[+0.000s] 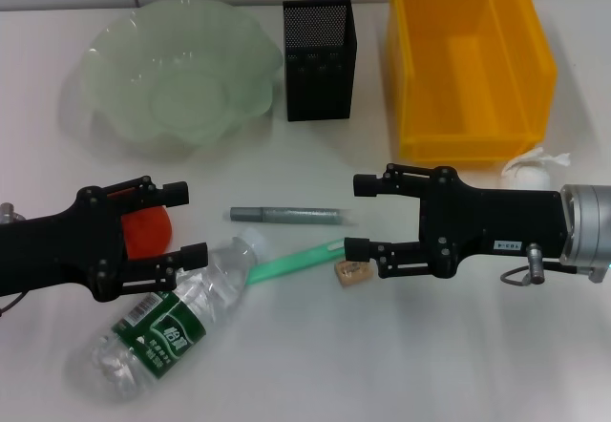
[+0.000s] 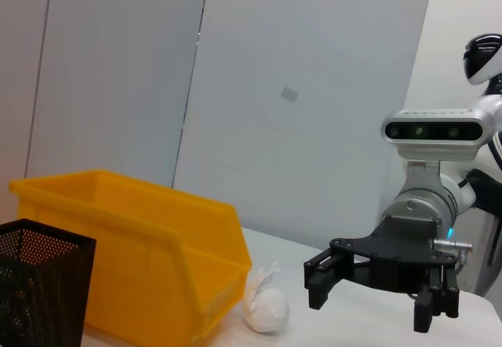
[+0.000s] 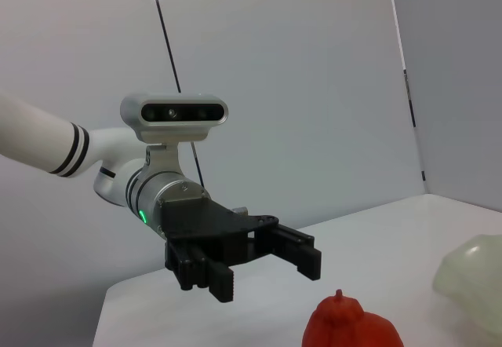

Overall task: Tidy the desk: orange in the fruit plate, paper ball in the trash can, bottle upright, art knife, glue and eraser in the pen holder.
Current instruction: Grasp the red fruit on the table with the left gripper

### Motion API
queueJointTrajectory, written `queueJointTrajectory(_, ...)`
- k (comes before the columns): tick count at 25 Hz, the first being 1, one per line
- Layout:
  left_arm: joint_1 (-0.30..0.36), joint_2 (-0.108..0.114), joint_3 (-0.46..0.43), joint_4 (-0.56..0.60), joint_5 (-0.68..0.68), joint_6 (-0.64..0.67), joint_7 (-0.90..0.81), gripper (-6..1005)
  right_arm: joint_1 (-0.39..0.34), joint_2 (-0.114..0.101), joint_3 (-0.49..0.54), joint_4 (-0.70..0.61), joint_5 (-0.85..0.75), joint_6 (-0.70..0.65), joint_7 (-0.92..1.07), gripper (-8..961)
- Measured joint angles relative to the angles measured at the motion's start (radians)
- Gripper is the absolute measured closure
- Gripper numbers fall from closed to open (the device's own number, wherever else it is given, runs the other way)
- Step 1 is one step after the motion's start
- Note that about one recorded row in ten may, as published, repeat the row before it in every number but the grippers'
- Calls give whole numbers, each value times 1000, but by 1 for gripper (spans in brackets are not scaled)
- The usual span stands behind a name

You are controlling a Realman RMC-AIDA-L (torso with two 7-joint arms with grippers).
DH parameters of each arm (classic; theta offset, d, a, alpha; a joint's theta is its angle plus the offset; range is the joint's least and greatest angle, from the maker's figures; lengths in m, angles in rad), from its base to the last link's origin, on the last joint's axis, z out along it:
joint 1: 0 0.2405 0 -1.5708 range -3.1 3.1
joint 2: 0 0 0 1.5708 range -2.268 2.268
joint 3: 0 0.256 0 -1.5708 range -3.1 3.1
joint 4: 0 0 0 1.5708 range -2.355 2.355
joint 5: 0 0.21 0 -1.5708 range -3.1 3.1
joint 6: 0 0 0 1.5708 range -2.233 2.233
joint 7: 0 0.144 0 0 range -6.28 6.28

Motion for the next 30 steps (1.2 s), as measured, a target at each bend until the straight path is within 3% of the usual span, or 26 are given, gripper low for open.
queueJointTrajectory(21, -4, 2, -9, 3, -3, -4, 0, 234, 0, 1, 4, 4, 1, 3, -2, 142)
queueJointTrajectory(30, -6, 19, -35, 44, -6, -37, -19, 255, -2, 0, 11, -1, 2, 6, -2, 142)
